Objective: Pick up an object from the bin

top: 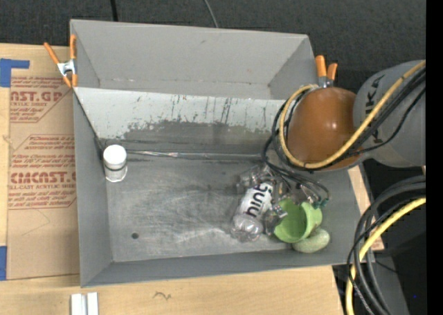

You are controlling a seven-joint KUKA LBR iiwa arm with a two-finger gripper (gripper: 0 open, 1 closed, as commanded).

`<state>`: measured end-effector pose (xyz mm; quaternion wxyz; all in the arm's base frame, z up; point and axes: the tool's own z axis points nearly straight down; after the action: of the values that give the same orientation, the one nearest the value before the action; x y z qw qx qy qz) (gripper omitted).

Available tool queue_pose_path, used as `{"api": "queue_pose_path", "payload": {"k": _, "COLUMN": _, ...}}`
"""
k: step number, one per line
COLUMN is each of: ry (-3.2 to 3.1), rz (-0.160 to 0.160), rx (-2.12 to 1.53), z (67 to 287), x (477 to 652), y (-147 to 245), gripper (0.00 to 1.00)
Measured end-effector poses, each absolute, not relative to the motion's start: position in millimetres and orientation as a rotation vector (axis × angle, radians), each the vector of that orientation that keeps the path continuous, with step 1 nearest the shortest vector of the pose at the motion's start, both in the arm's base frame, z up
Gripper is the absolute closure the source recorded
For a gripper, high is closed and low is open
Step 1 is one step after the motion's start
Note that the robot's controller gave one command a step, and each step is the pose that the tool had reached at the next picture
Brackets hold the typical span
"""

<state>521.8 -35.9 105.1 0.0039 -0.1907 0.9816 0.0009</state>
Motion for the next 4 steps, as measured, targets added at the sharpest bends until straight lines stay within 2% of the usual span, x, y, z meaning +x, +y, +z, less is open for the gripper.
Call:
{"api": "queue_pose_path", "payload": {"k": 1, "ry": 3.024, "rz": 0.000, "rx": -0.847, "z": 71, "x": 565.8, "y": -30, "gripper": 0.00}}
{"api": "queue_pose_path", "payload": {"k": 2, "ry": 3.048, "rz": 0.023, "rx": -0.606, "z": 75, "x": 519.3, "y": -63, "gripper": 0.00}}
{"api": "queue_pose_path", "payload": {"k": 3, "ry": 3.082, "rz": 0.001, "rx": -0.618, "z": 75, "x": 523.6, "y": -67, "gripper": 1.00}}
{"api": "queue_pose_path", "payload": {"k": 4, "ry": 3.082, "rz": 0.001, "rx": -0.618, "z": 75, "x": 523.6, "y": -67, "gripper": 1.00}}
